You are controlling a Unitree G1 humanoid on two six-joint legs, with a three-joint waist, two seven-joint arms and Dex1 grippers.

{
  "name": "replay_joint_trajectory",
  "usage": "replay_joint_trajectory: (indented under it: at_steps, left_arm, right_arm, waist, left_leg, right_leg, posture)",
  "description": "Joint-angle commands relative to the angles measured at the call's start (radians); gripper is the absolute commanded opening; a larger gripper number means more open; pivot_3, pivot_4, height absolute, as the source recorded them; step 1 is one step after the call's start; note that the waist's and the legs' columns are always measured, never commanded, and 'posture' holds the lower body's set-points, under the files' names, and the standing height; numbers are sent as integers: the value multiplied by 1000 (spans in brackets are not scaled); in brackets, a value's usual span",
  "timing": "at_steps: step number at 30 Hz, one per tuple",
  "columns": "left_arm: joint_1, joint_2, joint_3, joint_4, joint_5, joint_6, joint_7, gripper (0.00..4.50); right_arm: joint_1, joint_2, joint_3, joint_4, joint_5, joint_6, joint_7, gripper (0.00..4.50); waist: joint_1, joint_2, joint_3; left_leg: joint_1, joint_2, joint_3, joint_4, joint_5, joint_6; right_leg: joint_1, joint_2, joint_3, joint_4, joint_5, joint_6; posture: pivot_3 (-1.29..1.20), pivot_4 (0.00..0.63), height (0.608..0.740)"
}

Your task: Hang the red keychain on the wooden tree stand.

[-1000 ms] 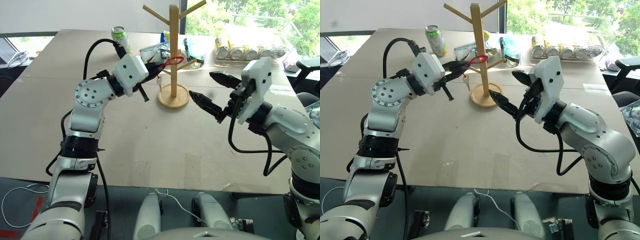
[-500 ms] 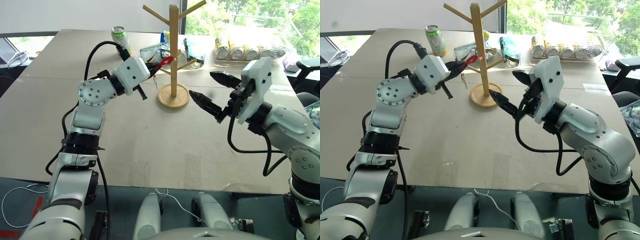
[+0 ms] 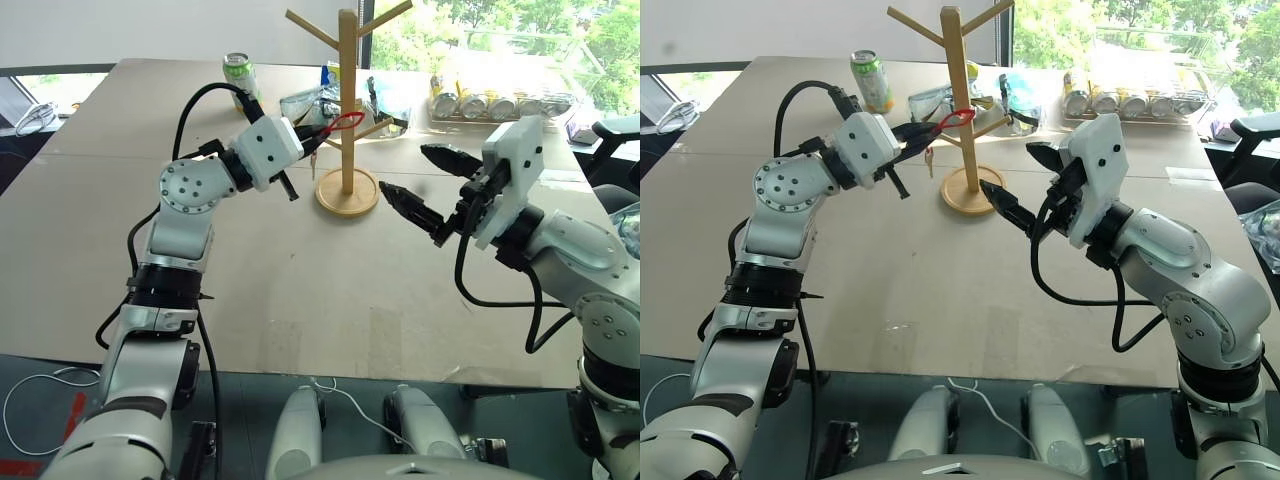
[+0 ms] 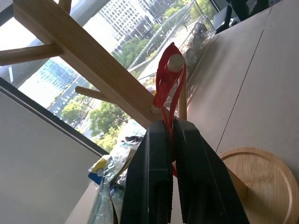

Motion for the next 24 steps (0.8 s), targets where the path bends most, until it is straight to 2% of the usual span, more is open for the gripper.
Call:
replay_joint_trajectory:
  at_steps: [1,11,18,19,20,21,23,24]
  left_arm:
    - [-17,13,0,-39,-1,-33,0,84]
    - [-28,26,-14,17,80,-69,44,84]
    - [-38,25,-7,38,74,-72,63,84]
    - [-39,24,-4,35,64,-68,61,736]
    - [-39,22,-3,32,55,-62,57,1144]
    - [-38,21,0,27,46,-55,55,1350]
    - [-38,22,2,22,37,-48,54,2361]
    - [-36,25,2,17,31,-46,50,2600]
  right_arm:
    - [-5,-3,-12,-38,-1,-17,-2,4500]
    - [-5,-2,-10,-38,-9,-19,-5,4500]
    - [-2,-1,-11,-38,-17,-18,-5,4500]
    - [-2,-1,-11,-38,-18,-18,-4,4500]
    - [-2,-1,-11,-38,-18,-18,-3,4500]
    - [-2,0,-11,-38,-19,-18,-3,4500]
    - [-3,0,-11,-36,-20,-19,-2,4500]
    - [-3,0,-11,-35,-20,-19,-1,4500]
  waist:
    - [0,0,0]
    - [0,0,0]
    - [0,0,0]
    - [0,0,0]
    - [0,0,0]
    - [0,0,0]
    - [0,0,0]
    - [0,0,0]
  left_leg:
    - [0,0,0,0,0,0]
    - [0,0,0,0,0,0]
    - [0,0,0,0,0,0]
    - [0,0,0,0,0,0]
    - [0,0,0,0,0,0]
    - [0,0,0,0,0,0]
    - [0,0,0,0,0,0]
    - [0,0,0,0,0,0]
  right_leg:
    - [0,0,0,0,0,0]
    - [0,0,0,0,0,0]
    - [0,0,0,0,0,0]
    - [0,0,0,0,0,0]
    - [0,0,0,0,0,0]
    - [0,0,0,0,0,0]
    - [0,0,0,0,0,0]
    - [0,0,0,0,0,0]
  posture:
    - [0,150,732]
    - [0,150,732]
    - [0,150,732]
    - [0,150,732]
    - [0,150,732]
    - [0,150,732]
    - [0,150,732]
    - [0,150,732]
